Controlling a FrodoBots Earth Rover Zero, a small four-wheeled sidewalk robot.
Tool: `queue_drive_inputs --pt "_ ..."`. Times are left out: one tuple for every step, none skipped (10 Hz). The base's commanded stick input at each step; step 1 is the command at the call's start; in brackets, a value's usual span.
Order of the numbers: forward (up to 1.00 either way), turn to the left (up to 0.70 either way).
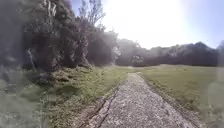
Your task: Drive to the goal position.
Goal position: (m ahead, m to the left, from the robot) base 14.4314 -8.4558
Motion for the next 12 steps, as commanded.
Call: queue_drive_inputs --pt "0.5 -0.27" --pt "0.5 -0.27" --pt "0.5 0.0" --pt "0.5 0.0" --pt "0.5 -0.16" --pt "0.5 -0.27" --pt "0.5 -0.27" --pt "0.5 -0.12" --pt "0.5 0.0" --pt "0.5 0.0" --pt "0.5 0.0" --pt "0.5 -0.04"
